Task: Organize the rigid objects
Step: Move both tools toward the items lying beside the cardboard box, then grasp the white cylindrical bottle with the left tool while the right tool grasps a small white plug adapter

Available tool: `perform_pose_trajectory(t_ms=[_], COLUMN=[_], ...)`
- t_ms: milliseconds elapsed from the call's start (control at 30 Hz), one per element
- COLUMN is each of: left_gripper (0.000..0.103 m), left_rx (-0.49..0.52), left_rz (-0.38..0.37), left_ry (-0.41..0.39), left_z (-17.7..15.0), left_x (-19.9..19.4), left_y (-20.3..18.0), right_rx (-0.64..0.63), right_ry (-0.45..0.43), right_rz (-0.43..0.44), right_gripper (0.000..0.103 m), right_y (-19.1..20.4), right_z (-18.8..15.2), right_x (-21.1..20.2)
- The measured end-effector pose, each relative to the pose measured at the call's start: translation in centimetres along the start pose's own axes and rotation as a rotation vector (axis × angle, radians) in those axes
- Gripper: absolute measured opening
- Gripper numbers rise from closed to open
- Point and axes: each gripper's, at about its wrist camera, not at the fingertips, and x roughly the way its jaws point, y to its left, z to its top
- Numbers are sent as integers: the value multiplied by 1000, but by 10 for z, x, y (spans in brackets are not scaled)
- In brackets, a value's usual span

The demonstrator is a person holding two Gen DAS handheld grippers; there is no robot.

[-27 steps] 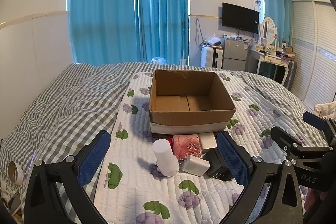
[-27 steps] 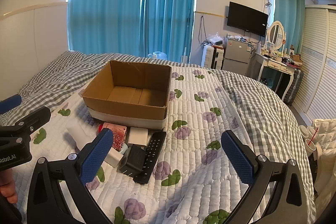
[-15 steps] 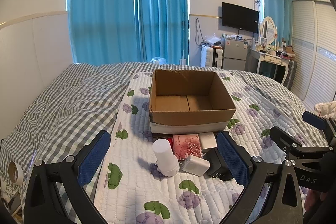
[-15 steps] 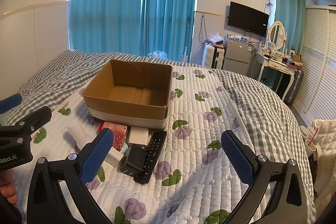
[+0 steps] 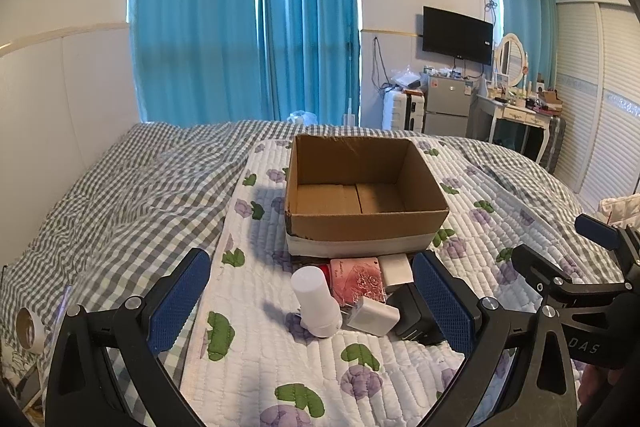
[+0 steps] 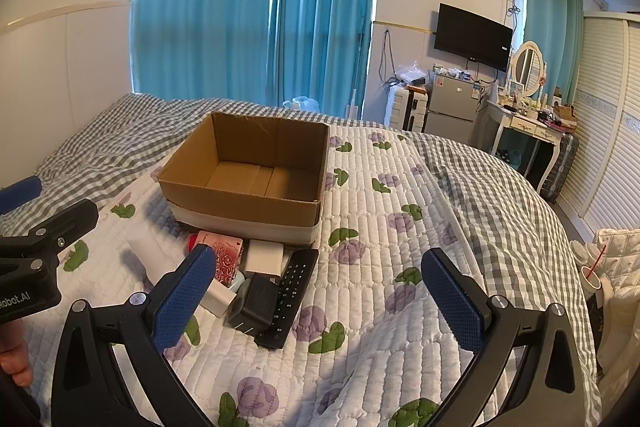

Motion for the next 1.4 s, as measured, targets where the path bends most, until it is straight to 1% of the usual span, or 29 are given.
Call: perform_pose_trajectory(t_ms=[167,300,400,500,600,667,733,833,900,933,967,1000,1033,1067,1200,1267,1400], left_gripper=[103,103,103,103,103,102,101,88,85,75,62,57,45,40,36,35,34], left_rx=[17,47,43,43,57,56,77,89,88,93,97,96,94,89,86,90,93], left_rz=[0,34,26,54,72,73,85,65,41,34,25,16,1,-17,-30,-26,-28], left_ry=[-12,-22,35,104,194,276,314,352,372,379,383,385,388,386,344,313,276], left_z=[8,24,33,27,8,-10,-23,-33,-35,-34,-35,-35,-36,-36,-30,-23,-11], left_x=[-7,-7,10,37,69,90,103,118,125,125,127,130,132,132,123,113,100], left_y=[-1,1,8,11,11,11,8,0,-4,-5,-6,-7,-7,-6,-5,-3,7], right_rx=[-8,-26,-59,-92,-101,-105,-101,-84,-69,-62,-61,-62,-61,-62,-79,-95,-171], right_ry=[0,26,43,72,109,137,164,208,237,249,256,258,259,261,281,288,287], right_rz=[-3,-34,-32,-28,-14,-19,-16,7,21,27,30,32,35,41,43,58,153], right_gripper=[103,103,103,103,103,103,103,103,103,103,103,103,103,103,103,103,103], right_y=[2,6,9,10,9,8,7,6,5,5,6,7,8,9,14,19,43], right_z=[0,8,20,30,30,24,13,-5,-13,-16,-17,-19,-20,-21,-26,-26,-22], right_x=[-5,-5,1,14,33,47,59,75,83,87,89,91,92,93,98,100,101])
